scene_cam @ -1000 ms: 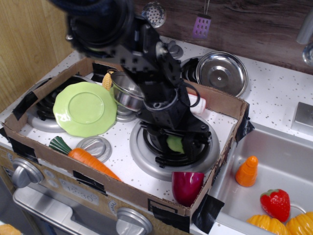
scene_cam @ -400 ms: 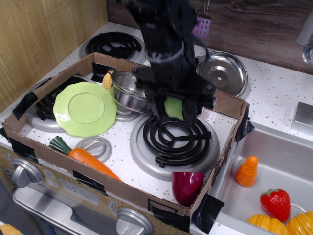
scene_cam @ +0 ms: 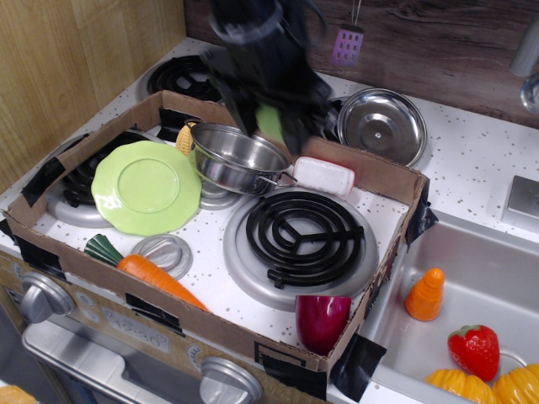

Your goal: Put broccoli in pot

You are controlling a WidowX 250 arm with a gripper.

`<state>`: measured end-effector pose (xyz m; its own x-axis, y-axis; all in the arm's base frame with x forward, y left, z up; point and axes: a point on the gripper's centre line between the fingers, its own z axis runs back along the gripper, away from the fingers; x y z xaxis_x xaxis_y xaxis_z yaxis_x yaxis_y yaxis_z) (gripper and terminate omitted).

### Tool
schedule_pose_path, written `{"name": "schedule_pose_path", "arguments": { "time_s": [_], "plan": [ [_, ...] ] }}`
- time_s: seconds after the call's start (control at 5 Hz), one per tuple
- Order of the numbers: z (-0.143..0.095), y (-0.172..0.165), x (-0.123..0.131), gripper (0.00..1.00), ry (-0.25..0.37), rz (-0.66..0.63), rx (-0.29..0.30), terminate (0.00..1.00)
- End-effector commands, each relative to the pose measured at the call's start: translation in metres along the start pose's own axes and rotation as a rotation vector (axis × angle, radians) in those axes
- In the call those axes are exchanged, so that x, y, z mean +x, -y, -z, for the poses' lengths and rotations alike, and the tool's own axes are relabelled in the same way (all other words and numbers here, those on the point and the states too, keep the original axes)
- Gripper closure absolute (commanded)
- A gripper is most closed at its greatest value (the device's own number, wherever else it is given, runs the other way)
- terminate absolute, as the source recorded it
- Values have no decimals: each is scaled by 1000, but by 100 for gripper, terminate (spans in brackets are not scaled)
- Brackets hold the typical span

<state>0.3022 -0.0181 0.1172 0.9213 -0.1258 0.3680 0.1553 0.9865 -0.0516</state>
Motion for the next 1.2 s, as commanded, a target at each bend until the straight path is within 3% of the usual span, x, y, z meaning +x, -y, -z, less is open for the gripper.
{"name": "schedule_pose_path", "arguments": {
  "time_s": [0.0, 0.4, 0.6, 1.0],
  "plan": [
    [6, -46, 39, 100, 55, 120, -8, 0],
    [28, -58, 41, 100, 108, 165, -31, 0],
    [24, -54, 38, 0, 91, 163, -12, 0],
    [14, -46, 41, 0, 33, 152, -1, 0]
  ]
}}
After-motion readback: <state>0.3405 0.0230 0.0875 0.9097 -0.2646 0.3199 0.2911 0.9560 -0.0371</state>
